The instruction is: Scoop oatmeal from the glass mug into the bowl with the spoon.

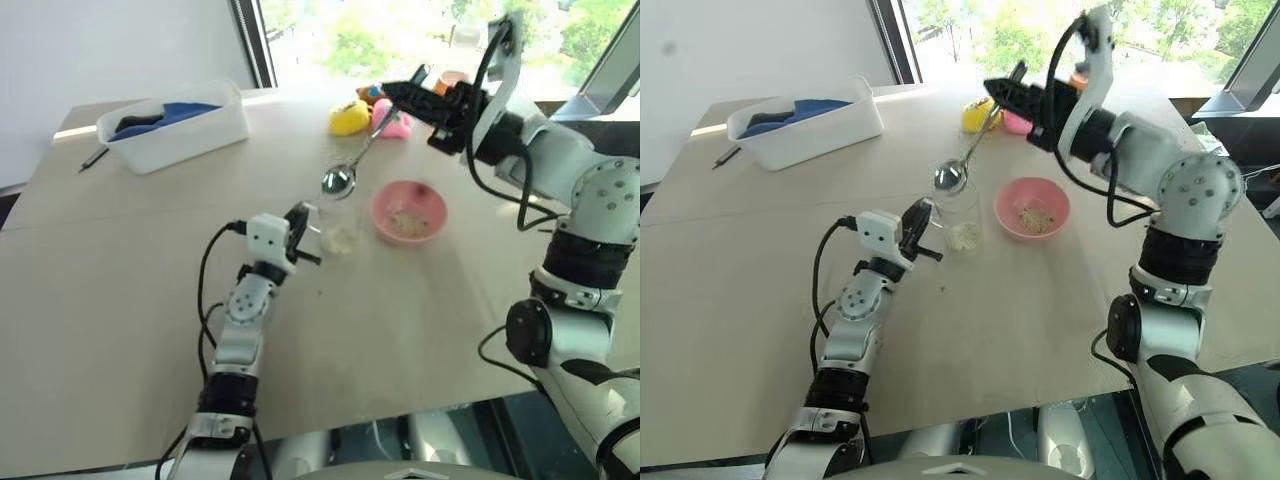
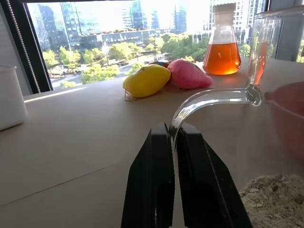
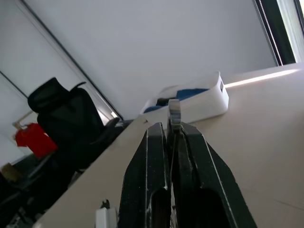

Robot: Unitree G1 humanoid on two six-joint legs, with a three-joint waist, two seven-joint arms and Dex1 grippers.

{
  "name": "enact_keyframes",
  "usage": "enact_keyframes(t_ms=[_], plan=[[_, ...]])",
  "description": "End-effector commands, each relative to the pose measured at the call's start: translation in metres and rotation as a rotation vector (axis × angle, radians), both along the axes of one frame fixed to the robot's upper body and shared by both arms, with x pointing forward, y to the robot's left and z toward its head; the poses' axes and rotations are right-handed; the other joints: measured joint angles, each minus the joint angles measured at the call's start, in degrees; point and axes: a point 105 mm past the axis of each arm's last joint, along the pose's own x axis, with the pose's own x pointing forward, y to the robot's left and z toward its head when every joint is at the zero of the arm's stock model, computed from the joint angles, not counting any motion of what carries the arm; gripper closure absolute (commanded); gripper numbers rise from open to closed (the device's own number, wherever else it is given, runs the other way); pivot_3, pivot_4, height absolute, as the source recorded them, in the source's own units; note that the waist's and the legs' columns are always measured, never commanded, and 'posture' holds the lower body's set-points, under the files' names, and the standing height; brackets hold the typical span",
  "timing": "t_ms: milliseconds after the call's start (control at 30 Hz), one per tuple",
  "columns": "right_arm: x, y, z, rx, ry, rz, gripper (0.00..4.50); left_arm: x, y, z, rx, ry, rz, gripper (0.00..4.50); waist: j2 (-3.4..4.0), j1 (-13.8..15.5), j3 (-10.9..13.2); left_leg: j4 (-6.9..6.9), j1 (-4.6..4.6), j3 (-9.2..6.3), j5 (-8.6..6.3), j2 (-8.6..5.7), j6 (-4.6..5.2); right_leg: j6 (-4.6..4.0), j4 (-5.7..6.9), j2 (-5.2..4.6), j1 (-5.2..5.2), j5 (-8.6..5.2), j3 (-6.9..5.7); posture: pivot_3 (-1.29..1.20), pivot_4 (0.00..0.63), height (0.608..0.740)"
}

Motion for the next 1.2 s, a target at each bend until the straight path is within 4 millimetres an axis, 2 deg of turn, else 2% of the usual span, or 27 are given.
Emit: enact_keyframes(t_ms=[33,300,500,700,800,833,900,933,1033,1200], plan=[[-0.003,0.001,0.003,-0.046,-0.079,-0.02,4.5,-0.006,0.005,0.006,-0.01,-0.017,0.033,4.34,0.0,-0.02,0.0,0.0,0.01,0.01,0.0,0.0,0.0,0.0,0.01,0.0,0.0,0.0,0.01,0.0,0.15,0.74],[0.003,0.01,0.002,-0.066,-0.123,-0.032,4.5,-0.011,0.009,0.009,-0.017,-0.01,0.057,4.34,0.0,-0.03,0.0,0.0,0.02,0.01,0.0,0.01,0.0,0.0,0.01,0.03,0.0,0.0,0.01,0.0,0.15,0.74],[-0.005,0.029,0.0,-0.117,-0.177,0.033,4.5,-0.017,0.017,0.011,-0.033,0.002,0.093,4.34,0.0,-0.1,0.0,-0.01,0.02,0.0,0.0,0.02,0.0,0.0,0.01,0.04,-0.01,0.0,0.01,0.0,0.15,0.74],[-0.009,0.038,-0.003,-0.16,-0.219,0.069,4.5,-0.021,0.02,0.01,-0.04,0.016,0.11,4.34,0.0,0.05,0.0,0.0,0.02,-0.01,0.0,0.01,0.0,0.0,0.0,0.03,0.0,0.0,-0.01,0.0,0.15,0.74],[-0.01,0.04,-0.003,-0.162,-0.221,0.085,3.53,-0.021,0.02,0.009,-0.04,0.02,0.115,4.5,0.0,0.05,0.0,-0.01,0.02,-0.01,0.0,0.01,0.0,0.0,-0.01,0.03,0.0,0.0,-0.01,0.0,0.15,0.74],[-0.009,0.04,-0.002,-0.155,-0.224,0.077,3.06,-0.021,0.02,0.009,-0.04,0.02,0.117,4.5,0.0,0.05,0.0,-0.01,0.02,-0.02,0.0,0.01,0.0,0.0,-0.01,0.02,0.0,0.0,-0.01,0.0,0.15,0.74],[-0.007,0.038,0.008,-0.062,-0.182,0.058,2.0,-0.021,0.02,0.008,-0.041,0.022,0.119,4.5,0.0,-0.04,0.0,-0.01,0.02,-0.01,0.0,0.01,0.0,0.0,-0.01,0.03,0.0,0.0,0.0,0.0,0.15,0.74],[-0.004,0.035,0.016,0.009,-0.156,0.045,1.82,-0.022,0.021,0.008,-0.042,0.023,0.12,4.5,0.01,-0.13,0.0,-0.01,0.02,-0.01,0.0,0.01,0.0,0.0,0.0,0.03,-0.01,0.0,0.0,0.0,0.15,0.74],[0.005,0.022,0.036,0.173,-0.097,0.002,1.82,-0.022,0.021,0.007,-0.044,0.028,0.12,4.5,0.01,-0.05,0.0,-0.02,0.02,-0.02,0.0,0.03,-0.01,0.0,0.03,0.04,-0.03,0.0,0.01,0.0,0.15,0.74],[0.017,0.007,0.041,0.211,-0.061,-0.09,1.82,-0.023,0.02,0.006,-0.049,0.029,0.111,4.5,-0.01,0.06,-0.01,-0.02,0.02,-0.05,0.0,-0.02,-0.01,0.0,-0.04,0.01,0.02,0.0,-0.03,0.0,0.15,0.74]])
